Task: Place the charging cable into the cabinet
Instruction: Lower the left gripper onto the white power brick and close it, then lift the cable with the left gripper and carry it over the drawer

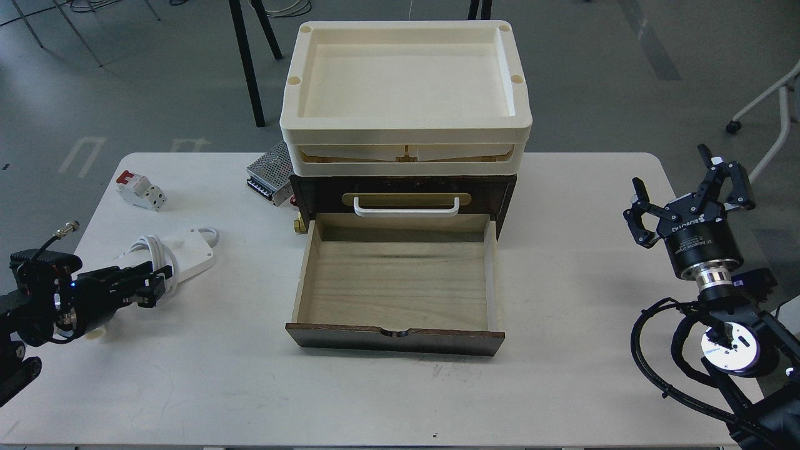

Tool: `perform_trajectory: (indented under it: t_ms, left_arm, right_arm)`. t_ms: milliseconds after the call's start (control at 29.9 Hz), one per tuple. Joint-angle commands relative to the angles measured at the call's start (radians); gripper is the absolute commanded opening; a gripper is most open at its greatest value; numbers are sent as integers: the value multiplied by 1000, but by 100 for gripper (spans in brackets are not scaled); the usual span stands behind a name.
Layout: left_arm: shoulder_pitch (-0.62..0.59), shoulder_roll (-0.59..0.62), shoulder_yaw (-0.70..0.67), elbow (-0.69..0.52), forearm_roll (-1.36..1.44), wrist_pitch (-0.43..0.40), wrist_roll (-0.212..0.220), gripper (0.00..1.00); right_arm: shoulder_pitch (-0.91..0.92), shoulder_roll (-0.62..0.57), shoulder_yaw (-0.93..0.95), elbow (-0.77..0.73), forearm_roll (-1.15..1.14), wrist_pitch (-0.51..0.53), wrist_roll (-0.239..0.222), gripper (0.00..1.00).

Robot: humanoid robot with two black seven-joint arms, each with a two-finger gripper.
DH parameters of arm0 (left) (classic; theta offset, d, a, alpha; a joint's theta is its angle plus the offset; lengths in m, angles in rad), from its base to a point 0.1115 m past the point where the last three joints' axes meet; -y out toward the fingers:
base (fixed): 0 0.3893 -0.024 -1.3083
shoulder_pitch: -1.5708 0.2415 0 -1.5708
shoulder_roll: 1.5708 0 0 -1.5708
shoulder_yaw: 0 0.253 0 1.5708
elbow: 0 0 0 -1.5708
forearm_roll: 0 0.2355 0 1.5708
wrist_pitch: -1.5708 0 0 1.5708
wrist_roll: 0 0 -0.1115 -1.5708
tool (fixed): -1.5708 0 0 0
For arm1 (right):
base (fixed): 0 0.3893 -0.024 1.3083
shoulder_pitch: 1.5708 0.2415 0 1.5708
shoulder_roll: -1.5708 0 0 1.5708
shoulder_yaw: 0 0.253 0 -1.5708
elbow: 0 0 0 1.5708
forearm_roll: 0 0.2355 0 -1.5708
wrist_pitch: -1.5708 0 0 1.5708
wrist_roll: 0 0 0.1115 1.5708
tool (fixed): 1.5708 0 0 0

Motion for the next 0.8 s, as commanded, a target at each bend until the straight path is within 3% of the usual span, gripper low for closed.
perform_trajectory:
  t_ms: [0, 502, 769]
  left_arm:
    - [-8, -4, 3, 14, -2, 6, 1, 3]
    - [-15, 140, -20, -29, -159, 32, 1, 1]
    - [-17, 267, -141, -92, -557, 9, 1, 1]
  right_arm:
    - [0, 0, 0, 0, 0, 0, 0, 99]
    - [0, 0, -2, 0, 0, 0, 0, 100]
    - [0, 0, 0, 0, 0, 0, 0, 99]
